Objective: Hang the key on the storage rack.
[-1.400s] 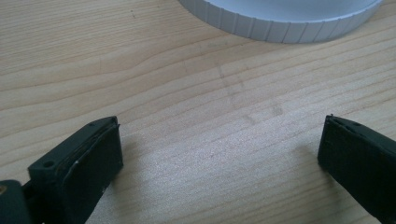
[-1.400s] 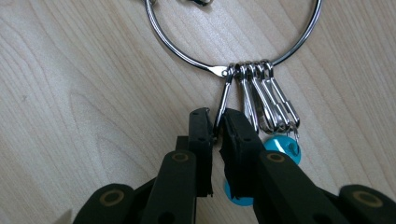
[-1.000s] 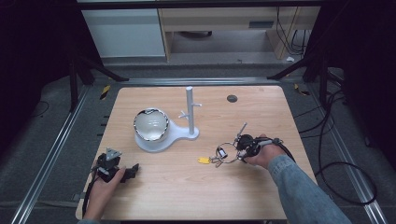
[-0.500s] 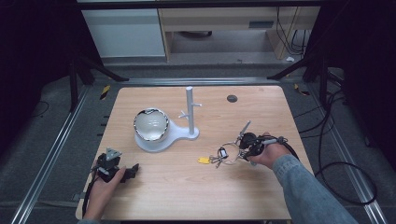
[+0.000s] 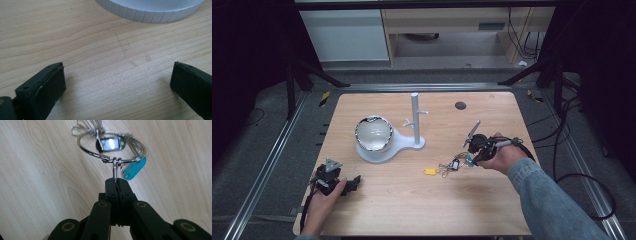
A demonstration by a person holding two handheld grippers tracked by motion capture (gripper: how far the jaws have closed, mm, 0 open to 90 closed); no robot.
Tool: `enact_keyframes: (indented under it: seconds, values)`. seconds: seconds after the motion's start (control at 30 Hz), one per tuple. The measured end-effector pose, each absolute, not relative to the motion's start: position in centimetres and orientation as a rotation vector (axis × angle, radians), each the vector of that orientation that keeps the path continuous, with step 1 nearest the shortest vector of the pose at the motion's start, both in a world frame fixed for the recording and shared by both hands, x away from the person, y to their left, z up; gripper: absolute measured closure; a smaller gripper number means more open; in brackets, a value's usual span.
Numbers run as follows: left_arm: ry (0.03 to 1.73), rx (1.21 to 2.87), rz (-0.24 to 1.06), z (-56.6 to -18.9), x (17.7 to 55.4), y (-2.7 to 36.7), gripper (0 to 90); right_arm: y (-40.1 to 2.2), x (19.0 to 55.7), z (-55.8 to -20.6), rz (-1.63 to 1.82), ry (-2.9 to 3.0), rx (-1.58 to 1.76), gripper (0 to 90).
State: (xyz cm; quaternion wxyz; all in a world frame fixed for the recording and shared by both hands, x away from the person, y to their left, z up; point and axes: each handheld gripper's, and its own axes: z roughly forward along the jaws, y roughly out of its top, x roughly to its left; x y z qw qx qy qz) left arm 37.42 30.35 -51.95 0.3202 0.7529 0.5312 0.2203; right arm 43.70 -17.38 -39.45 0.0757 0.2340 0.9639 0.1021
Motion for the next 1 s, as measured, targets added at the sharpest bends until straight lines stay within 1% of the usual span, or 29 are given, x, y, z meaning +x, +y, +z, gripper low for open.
enact_keyframes:
  seconds: [0.6, 1.0]
  values:
    - [1.395, 1.979, 0.579, -51.9, 37.4, 30.4, 0.0, -17.0, 44.4, -33.9, 0.365, 2.822, 0.653, 88.8]
    - [1.395, 1.981, 0.578, -51.9, 37.4, 30.4, 0.0, -15.8, 45.2, -31.2, 0.366, 2.800, 0.622, 88.8]
